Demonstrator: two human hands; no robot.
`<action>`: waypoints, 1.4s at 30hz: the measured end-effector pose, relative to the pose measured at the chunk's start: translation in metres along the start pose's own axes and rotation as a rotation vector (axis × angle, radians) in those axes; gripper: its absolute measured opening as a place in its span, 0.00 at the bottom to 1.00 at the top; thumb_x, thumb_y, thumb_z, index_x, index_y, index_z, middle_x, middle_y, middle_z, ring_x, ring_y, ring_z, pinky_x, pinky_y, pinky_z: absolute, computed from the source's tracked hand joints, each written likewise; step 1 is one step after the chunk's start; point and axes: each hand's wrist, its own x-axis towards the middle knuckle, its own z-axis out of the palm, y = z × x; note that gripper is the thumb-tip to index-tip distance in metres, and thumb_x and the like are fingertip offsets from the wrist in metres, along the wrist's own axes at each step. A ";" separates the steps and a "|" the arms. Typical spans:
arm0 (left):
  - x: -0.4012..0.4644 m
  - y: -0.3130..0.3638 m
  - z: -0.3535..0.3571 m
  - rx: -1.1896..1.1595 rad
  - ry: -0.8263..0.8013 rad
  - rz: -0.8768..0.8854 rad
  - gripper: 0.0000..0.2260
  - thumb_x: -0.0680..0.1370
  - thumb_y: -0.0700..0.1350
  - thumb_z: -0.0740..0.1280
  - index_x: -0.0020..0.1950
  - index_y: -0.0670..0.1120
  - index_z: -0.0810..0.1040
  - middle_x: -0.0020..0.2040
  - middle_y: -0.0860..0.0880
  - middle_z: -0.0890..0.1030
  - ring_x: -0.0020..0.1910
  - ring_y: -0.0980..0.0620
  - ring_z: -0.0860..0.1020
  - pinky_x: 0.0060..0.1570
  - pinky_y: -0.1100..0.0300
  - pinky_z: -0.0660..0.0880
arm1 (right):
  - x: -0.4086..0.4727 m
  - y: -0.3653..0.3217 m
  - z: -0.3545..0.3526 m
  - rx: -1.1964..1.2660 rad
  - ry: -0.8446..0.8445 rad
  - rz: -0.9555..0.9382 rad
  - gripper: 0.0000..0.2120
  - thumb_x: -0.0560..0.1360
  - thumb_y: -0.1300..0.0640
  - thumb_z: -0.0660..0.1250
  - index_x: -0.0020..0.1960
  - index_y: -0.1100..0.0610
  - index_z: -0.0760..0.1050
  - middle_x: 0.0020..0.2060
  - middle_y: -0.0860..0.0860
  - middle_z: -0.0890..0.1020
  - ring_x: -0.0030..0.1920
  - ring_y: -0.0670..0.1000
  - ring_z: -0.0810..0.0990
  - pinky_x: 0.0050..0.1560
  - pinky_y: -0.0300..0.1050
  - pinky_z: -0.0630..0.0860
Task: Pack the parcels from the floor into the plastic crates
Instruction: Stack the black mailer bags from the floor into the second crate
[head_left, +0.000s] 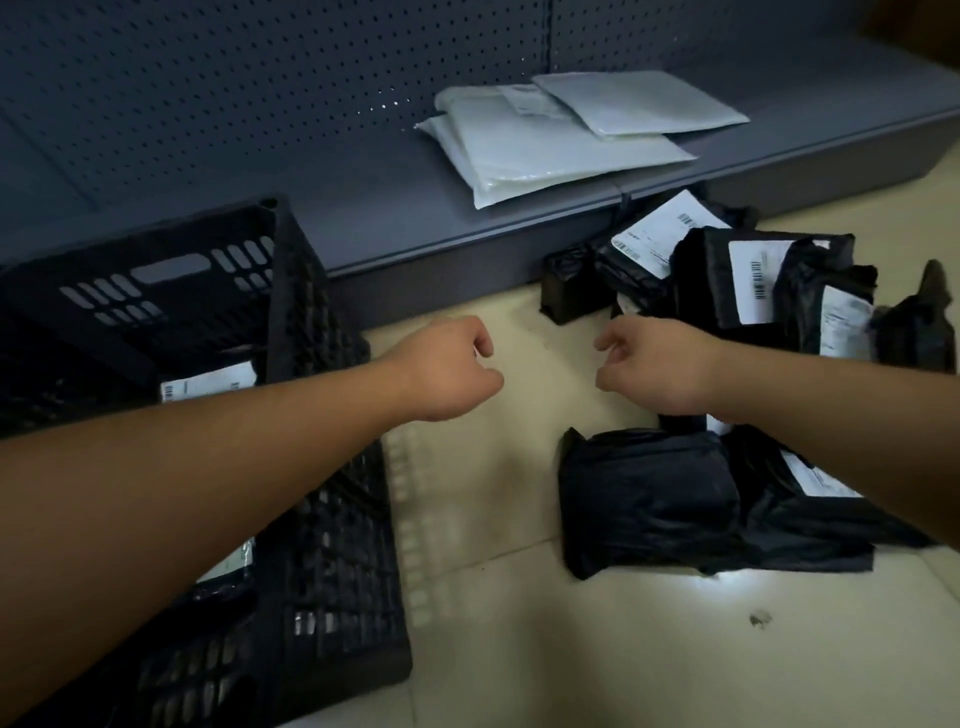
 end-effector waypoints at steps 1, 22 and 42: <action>0.000 0.005 0.010 0.004 -0.031 -0.003 0.16 0.74 0.54 0.68 0.61 0.54 0.76 0.61 0.51 0.77 0.53 0.49 0.79 0.58 0.55 0.77 | 0.001 0.012 0.004 -0.013 -0.011 0.023 0.24 0.75 0.50 0.67 0.70 0.52 0.71 0.57 0.50 0.81 0.57 0.53 0.79 0.61 0.50 0.77; 0.007 0.069 0.164 -0.241 -0.460 -0.406 0.34 0.73 0.48 0.74 0.75 0.43 0.64 0.65 0.43 0.76 0.61 0.43 0.77 0.60 0.51 0.78 | -0.001 0.129 0.052 -0.163 -0.100 0.322 0.27 0.78 0.49 0.65 0.68 0.64 0.62 0.65 0.63 0.68 0.63 0.64 0.73 0.57 0.51 0.74; 0.013 0.068 0.108 -0.630 -0.259 -0.535 0.08 0.79 0.45 0.68 0.56 0.45 0.80 0.50 0.47 0.83 0.46 0.49 0.81 0.45 0.57 0.81 | 0.015 0.101 0.037 0.646 -0.092 0.470 0.09 0.82 0.55 0.61 0.57 0.59 0.72 0.51 0.56 0.76 0.53 0.59 0.79 0.58 0.54 0.81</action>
